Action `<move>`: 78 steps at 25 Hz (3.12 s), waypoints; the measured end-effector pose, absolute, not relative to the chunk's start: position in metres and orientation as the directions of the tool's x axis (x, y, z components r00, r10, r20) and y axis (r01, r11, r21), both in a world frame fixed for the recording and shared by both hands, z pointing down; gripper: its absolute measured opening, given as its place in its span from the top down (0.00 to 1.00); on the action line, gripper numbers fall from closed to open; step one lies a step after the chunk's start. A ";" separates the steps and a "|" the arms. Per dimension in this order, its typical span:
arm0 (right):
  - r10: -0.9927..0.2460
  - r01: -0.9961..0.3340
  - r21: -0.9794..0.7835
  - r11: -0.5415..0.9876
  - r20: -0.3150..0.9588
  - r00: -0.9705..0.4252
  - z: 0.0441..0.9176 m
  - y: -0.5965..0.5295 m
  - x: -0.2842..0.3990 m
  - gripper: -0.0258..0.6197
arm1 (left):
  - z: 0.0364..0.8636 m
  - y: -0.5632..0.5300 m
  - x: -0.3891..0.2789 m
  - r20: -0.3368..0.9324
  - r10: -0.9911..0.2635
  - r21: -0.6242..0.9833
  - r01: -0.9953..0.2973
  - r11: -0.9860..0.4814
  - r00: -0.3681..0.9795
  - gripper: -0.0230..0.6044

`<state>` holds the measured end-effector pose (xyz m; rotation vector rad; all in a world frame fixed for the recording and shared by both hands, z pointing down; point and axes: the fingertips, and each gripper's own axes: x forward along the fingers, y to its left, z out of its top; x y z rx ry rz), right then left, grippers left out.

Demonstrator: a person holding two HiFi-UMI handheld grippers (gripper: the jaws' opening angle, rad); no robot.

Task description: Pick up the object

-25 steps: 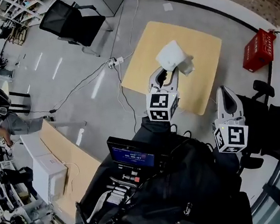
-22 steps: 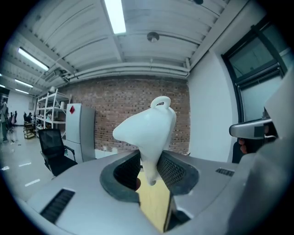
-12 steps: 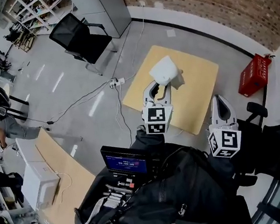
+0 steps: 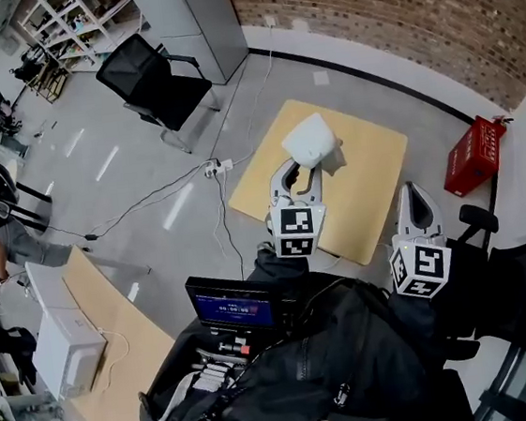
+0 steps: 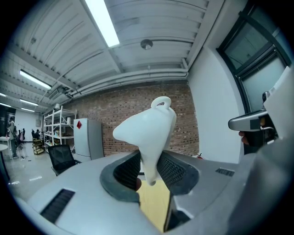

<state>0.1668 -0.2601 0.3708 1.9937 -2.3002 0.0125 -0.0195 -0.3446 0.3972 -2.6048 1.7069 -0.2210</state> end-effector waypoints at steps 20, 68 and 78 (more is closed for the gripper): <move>-0.989 -0.989 0.051 0.138 0.069 -0.134 0.371 -0.261 0.171 0.95 | 0.399 -0.347 -0.010 0.117 -0.907 -0.091 -0.905 -0.415 0.404 0.78; -0.987 -0.986 0.089 0.144 0.077 -0.138 0.377 -0.252 0.158 0.95 | 0.417 -0.342 -0.026 0.155 -0.909 -0.086 -0.912 -0.402 0.386 0.78; -0.987 -0.986 0.089 0.138 0.092 -0.130 0.382 -0.254 0.164 0.95 | 0.428 -0.345 -0.019 0.176 -0.903 -0.085 -0.908 -0.411 0.393 0.78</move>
